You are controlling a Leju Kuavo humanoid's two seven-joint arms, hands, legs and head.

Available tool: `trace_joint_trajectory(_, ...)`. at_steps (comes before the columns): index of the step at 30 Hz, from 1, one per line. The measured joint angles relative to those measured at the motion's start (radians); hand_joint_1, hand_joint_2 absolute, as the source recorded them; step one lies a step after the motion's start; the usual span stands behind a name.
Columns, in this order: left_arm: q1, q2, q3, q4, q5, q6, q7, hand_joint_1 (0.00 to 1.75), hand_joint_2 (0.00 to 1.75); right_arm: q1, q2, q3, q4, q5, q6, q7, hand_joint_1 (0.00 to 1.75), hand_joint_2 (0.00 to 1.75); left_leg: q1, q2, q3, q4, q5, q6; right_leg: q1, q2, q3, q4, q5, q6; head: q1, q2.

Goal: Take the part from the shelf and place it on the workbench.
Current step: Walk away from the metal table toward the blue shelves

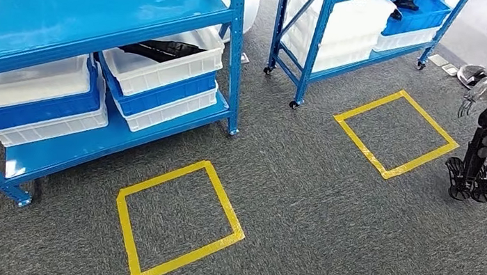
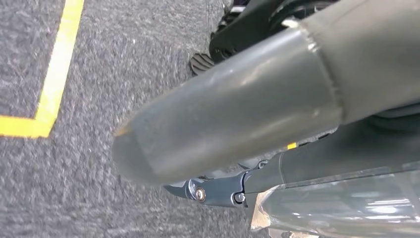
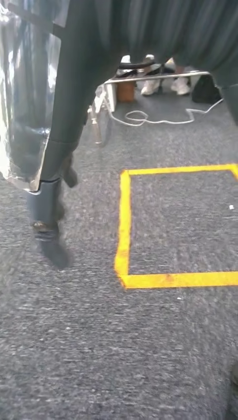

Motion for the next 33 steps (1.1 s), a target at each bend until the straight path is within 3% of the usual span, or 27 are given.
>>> trace_joint_trajectory(1,-0.001,0.000,0.000,0.000,0.000,-0.001,-0.001,0.00,0.00,0.000,0.001,0.000,0.000,-0.001,-0.001,-0.002,0.00,1.75,0.001,0.002,-0.018,0.039,0.015,-0.004,-0.002,0.000,0.009,-0.004,-0.005,-0.010,0.000,0.000)
trace_joint_trajectory(3,-0.002,0.000,0.000,0.000,-0.001,-0.002,-0.002,0.00,0.00,0.001,0.002,0.000,0.000,-0.002,-0.001,-0.004,0.00,1.75,0.006,0.009,-0.097,0.159,0.032,-0.015,-0.006,0.001,0.035,-0.017,-0.018,-0.028,-0.001,0.000)
trace_joint_trajectory(4,-0.001,0.000,0.000,0.000,-0.001,-0.003,-0.002,0.00,0.00,0.001,0.001,0.000,0.000,-0.003,-0.002,-0.005,0.00,1.75,0.009,0.012,-0.145,0.220,0.018,-0.022,-0.005,0.001,0.050,-0.024,-0.027,-0.035,-0.001,0.000)
trace_joint_trajectory(5,-0.001,-0.001,0.000,0.000,-0.001,-0.003,-0.002,0.00,0.00,0.001,0.002,0.000,0.000,-0.003,-0.002,-0.005,0.00,1.75,0.013,0.014,-0.189,0.265,-0.014,-0.028,-0.004,0.002,0.065,-0.030,-0.036,-0.038,-0.001,0.000)
trace_joint_trajectory(7,0.000,-0.001,0.000,0.000,-0.001,-0.003,-0.002,0.00,0.00,0.002,0.001,0.000,0.000,-0.003,-0.002,-0.006,0.00,1.75,0.018,0.016,-0.251,0.290,-0.082,-0.034,-0.004,0.005,0.100,-0.038,-0.060,-0.038,-0.001,0.000)
trace_joint_trajectory(8,0.001,-0.001,0.000,0.000,-0.001,-0.003,-0.002,0.00,0.00,0.003,0.001,0.000,0.000,-0.004,-0.002,-0.006,0.00,1.75,0.020,0.016,-0.265,0.266,-0.090,-0.034,-0.004,0.006,0.119,-0.039,-0.073,-0.037,-0.001,0.000)
trace_joint_trajectory(9,0.002,-0.001,0.000,0.000,-0.001,-0.003,-0.002,0.00,0.00,0.004,0.001,0.000,0.000,-0.004,-0.002,-0.006,0.00,1.75,0.021,0.017,-0.268,0.221,-0.067,-0.031,-0.003,0.007,0.135,-0.040,-0.087,-0.035,-0.001,0.000)
trace_joint_trajectory(10,0.003,0.000,0.000,0.000,-0.001,-0.003,-0.002,0.00,0.00,0.005,0.001,0.000,0.000,-0.004,-0.002,-0.006,0.00,1.75,0.021,0.018,-0.265,0.160,-0.010,-0.024,-0.002,0.008,0.149,-0.041,-0.102,-0.034,-0.002,0.000)
trace_joint_trajectory(12,0.006,0.001,0.000,0.000,-0.001,-0.004,-0.003,0.00,0.00,0.005,0.003,0.000,0.000,-0.004,-0.002,-0.011,0.00,0.87,0.014,0.017,-0.252,0.064,0.119,-0.006,0.001,0.010,0.175,-0.042,-0.129,-0.026,-0.001,0.000)
trace_joint_trajectory(13,0.007,0.001,0.000,0.000,-0.001,-0.004,-0.006,0.00,0.00,0.005,0.004,-0.001,0.000,-0.005,-0.002,-0.017,0.00,0.44,0.009,0.016,-0.245,0.045,0.160,0.000,0.002,0.011,0.186,-0.044,-0.140,-0.019,0.000,0.000)
trace_joint_trajectory(14,0.007,0.002,0.000,0.000,-0.001,-0.003,-0.011,0.00,0.00,0.004,0.004,-0.001,0.001,-0.006,-0.002,-0.023,0.00,0.00,0.003,0.014,-0.237,0.043,0.171,0.005,0.003,0.013,0.196,-0.047,-0.148,-0.010,-0.001,0.000)
trace_joint_trajectory(16,0.003,0.002,0.000,0.000,-0.001,-0.001,-0.021,0.00,0.00,-0.001,0.006,-0.001,-0.001,-0.006,-0.003,-0.034,0.00,0.00,-0.002,0.013,-0.213,0.031,0.163,0.013,0.002,0.012,0.215,-0.057,-0.162,0.005,-0.001,0.000)
trace_joint_trajectory(18,-0.002,0.002,0.000,0.000,-0.001,0.000,-0.027,0.00,0.00,-0.006,0.008,-0.001,-0.002,-0.006,-0.003,-0.038,0.00,0.00,0.000,0.014,-0.185,0.004,0.157,0.023,0.005,0.008,0.201,-0.010,-0.186,0.007,0.000,0.000)
trace_joint_trajectory(20,-0.004,0.002,0.000,0.000,-0.001,0.002,-0.028,0.00,0.00,-0.007,0.008,-0.001,-0.002,-0.006,-0.003,-0.040,0.00,0.00,0.000,0.016,-0.165,-0.008,0.145,0.033,0.005,0.007,0.116,0.127,-0.228,0.001,0.001,0.000)
trace_joint_trajectory(22,-0.004,0.002,0.000,0.000,-0.001,0.003,-0.028,0.00,0.00,-0.005,0.007,-0.001,-0.002,-0.005,-0.003,-0.041,0.00,0.00,-0.002,0.013,-0.148,-0.009,0.128,0.036,0.005,0.007,0.023,0.237,-0.239,0.008,0.001,0.000)
trace_joint_trajectory(23,-0.003,0.001,0.000,0.000,-0.001,0.003,-0.028,0.00,0.00,-0.003,0.006,-0.001,-0.002,-0.004,-0.003,-0.040,0.00,0.00,-0.002,0.010,-0.137,-0.009,0.120,0.035,0.005,0.007,0.001,0.236,-0.215,0.018,0.001,0.000)
trace_joint_trajectory(24,-0.003,0.000,0.000,0.000,-0.001,0.004,-0.028,0.00,0.00,-0.001,0.004,-0.001,-0.001,-0.002,-0.003,-0.039,0.00,0.00,-0.002,0.006,-0.125,-0.008,0.111,0.033,0.005,0.007,-0.002,0.197,-0.174,0.030,0.001,0.000)
trace_joint_trajectory(25,-0.002,-0.002,0.000,0.000,0.000,0.004,-0.028,0.00,0.00,0.000,0.003,-0.002,-0.001,0.000,-0.004,-0.037,0.00,0.00,-0.001,0.003,-0.113,-0.007,0.102,0.029,0.004,0.006,0.010,0.128,-0.121,0.042,0.002,0.000)
trace_joint_trajectory(26,-0.002,-0.002,0.000,0.000,0.000,0.004,-0.028,0.00,0.00,0.001,0.002,-0.002,-0.001,0.001,-0.005,-0.035,0.00,0.00,-0.004,0.001,-0.105,-0.005,0.091,0.024,0.004,0.005,0.024,0.064,-0.077,0.046,0.002,0.000)
trace_joint_trajectory(28,-0.003,-0.003,0.000,0.000,0.000,0.005,-0.028,0.00,0.00,-0.001,0.003,-0.003,-0.001,-0.002,-0.007,-0.036,0.00,0.00,-0.007,0.000,-0.096,-0.001,0.072,0.014,0.005,0.004,0.046,-0.009,-0.035,0.030,0.002,0.000)
trace_joint_trajectory(30,-0.003,-0.003,0.000,0.000,0.000,0.006,-0.028,0.00,0.00,-0.003,0.004,-0.004,-0.001,-0.005,-0.010,-0.038,0.00,0.00,-0.008,0.001,-0.094,0.000,0.063,0.009,0.006,0.004,0.052,-0.014,-0.036,0.009,0.001,0.000)
trace_joint_trajectory(33,-0.003,-0.003,0.000,0.000,0.000,0.006,-0.028,0.00,0.00,-0.004,0.004,-0.004,-0.001,-0.006,-0.010,-0.040,0.00,0.00,-0.008,0.001,-0.094,-0.001,0.062,0.008,0.007,0.004,0.051,-0.015,-0.037,0.006,0.000,0.000)
